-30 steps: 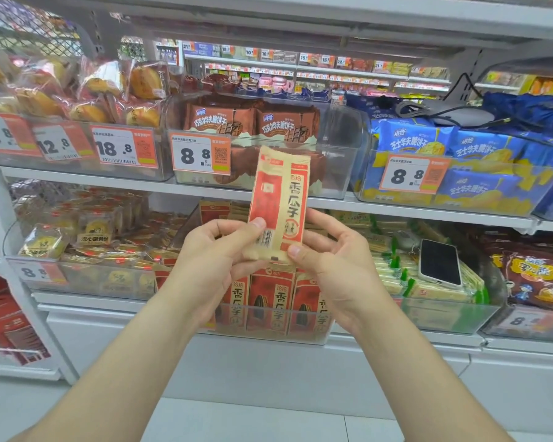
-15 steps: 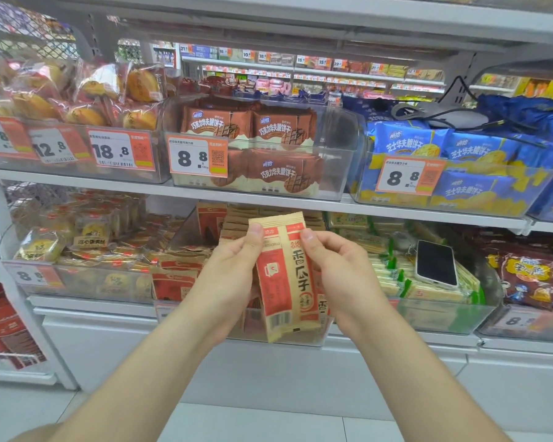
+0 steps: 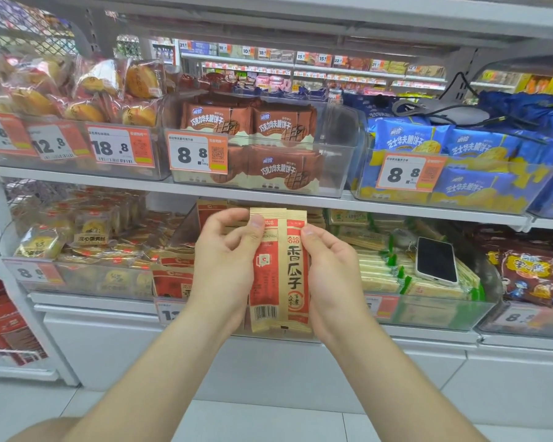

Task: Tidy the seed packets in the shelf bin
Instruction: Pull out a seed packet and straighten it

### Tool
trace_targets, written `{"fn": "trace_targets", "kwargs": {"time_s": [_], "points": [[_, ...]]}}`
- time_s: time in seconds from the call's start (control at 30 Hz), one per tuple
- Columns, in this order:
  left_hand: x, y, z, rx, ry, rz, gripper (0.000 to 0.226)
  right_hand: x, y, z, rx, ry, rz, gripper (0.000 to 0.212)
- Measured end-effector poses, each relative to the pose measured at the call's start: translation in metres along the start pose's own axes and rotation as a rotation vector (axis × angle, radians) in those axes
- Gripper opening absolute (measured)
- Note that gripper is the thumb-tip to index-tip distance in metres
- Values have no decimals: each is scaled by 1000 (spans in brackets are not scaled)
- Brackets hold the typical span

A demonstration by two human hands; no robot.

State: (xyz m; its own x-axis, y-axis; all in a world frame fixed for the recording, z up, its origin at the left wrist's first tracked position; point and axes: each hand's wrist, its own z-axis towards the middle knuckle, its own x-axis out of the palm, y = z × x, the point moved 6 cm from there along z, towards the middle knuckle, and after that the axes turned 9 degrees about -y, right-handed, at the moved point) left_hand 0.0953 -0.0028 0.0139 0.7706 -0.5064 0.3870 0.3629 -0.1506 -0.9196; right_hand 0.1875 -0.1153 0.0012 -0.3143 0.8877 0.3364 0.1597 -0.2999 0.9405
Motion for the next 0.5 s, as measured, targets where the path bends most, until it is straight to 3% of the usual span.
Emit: {"fn": "trace_targets", "kwargs": {"time_s": [0.13,0.2,0.33,0.5], "points": [[2,-11,1,364,22,317,17,-4,6,-2,-203,-100,-69,20],[4,-7,-2,357,59,385,12,-4,12,-2,-343,-120,-110,16],[3,-2,-6,337,59,460,38,2,22,-10,-521,-56,-159,8],[-1,-6,-3,365,65,461,19,4,27,-16,-573,20,-207,12]]}}
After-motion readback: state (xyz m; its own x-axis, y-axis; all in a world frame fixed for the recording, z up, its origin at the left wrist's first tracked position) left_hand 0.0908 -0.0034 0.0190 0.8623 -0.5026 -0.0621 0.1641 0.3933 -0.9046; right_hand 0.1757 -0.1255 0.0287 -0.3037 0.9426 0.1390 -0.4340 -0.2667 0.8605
